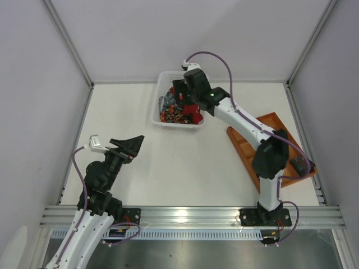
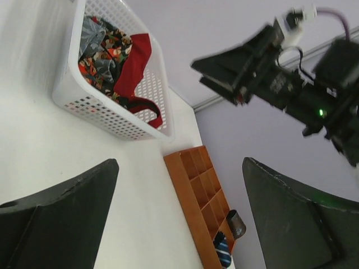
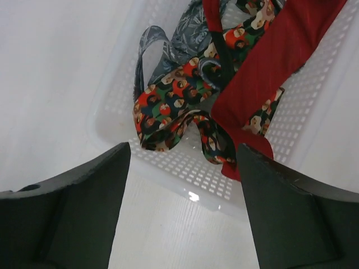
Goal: Roll the ties
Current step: Grab a tie with the right arm, then move the tie to the center of the board
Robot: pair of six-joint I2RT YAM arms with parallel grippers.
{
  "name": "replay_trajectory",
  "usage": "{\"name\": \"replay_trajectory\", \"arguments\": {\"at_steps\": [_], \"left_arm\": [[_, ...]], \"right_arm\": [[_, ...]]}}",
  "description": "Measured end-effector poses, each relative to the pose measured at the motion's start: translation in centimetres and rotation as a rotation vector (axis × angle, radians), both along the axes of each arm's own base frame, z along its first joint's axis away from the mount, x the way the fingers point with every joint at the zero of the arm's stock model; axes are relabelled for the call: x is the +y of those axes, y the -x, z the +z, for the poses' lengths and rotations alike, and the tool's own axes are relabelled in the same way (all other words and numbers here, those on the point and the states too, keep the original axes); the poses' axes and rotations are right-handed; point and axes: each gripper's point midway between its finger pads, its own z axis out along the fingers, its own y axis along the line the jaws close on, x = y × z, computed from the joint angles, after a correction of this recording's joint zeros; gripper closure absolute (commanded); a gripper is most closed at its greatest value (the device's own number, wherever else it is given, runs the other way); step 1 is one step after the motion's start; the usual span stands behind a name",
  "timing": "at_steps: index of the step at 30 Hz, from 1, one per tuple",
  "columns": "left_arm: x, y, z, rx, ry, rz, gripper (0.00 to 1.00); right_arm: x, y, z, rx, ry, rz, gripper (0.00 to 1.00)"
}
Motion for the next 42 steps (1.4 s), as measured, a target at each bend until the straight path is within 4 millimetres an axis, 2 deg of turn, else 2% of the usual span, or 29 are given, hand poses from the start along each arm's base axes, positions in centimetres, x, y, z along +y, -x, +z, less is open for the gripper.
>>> {"name": "replay_trajectory", "arguments": {"at_steps": [3,7,9,11,15,20,22,25,28,30,32,34,36,38,40,42], "left_arm": [[-0.3,0.1,-0.8,0.031,-0.048,-0.022,0.0],[-0.3,0.1,-1.7,0.066,-0.144,-0.033,0.0],[-0.1,0.2,-1.5,0.065,-0.187,-0.033,0.0],[0.0,0.2,-1.0,0.053,-0.22,-0.034,0.0],[-0.3,0.0,0.0,0.032,-0.27,-0.059,0.02],[-1.5,-0.5,-0.9,0.061,-0.294,-0.12,0.04],[-1.8,-0.5,-1.2,0.072,-0.296,-0.135,0.04],[-1.8,-0.6,-1.3,0.075,-0.296,-0.139,0.0],[-1.6,-0.7,-1.2,0.08,-0.298,-0.124,0.0],[-1.2,-0.8,-1.0,0.095,-0.302,-0.099,0.0],[-0.4,-1.1,-0.6,0.112,-0.31,-0.057,0.0],[0.5,-1.2,0.2,0.12,-0.316,-0.007,0.0],[1.4,-1.1,1.5,0.11,-0.313,0.046,0.0],[2.9,-0.7,3.1,0.084,-0.298,0.125,0.0],[4.5,0.0,4.3,0.055,-0.282,0.201,0.0],[6.8,1.5,6.1,0.01,-0.249,0.305,0.0]], "right_arm": [[2.6,-2.3,-2.0,-0.003,0.095,-0.011,0.22],[3.5,-4.3,-6.7,0.027,0.251,-0.053,0.25],[2.3,-3.9,-10.0,0.081,0.362,-0.064,0.28],[1.0,-3.2,-12.0,0.125,0.452,-0.072,0.28],[-1.0,-2.5,-13.1,0.136,0.574,-0.091,0.27],[-2.6,-2.2,-14.1,0.137,0.676,-0.083,0.29],[-3.1,-2.5,-14.1,0.137,0.696,-0.077,0.49],[-3.6,-3.0,-14.0,0.13,0.704,-0.08,0.92],[-3.9,-3.8,-13.6,0.113,0.7,-0.089,1.0],[-3.7,-4.3,-12.8,0.095,0.68,-0.09,1.0],[-2.8,-4.9,-11.1,0.061,0.637,-0.086,1.0],[-0.8,-5.2,-7.9,0.003,0.559,-0.065,1.0],[1.8,-4.6,-3.8,-0.06,0.461,-0.013,1.0],[5.0,-2.6,1.0,-0.122,0.328,0.084,1.0],[7.7,0.4,5.7,-0.17,0.198,0.192,1.0],[10.2,5.2,11.1,-0.183,0.002,0.352,1.0]]}}
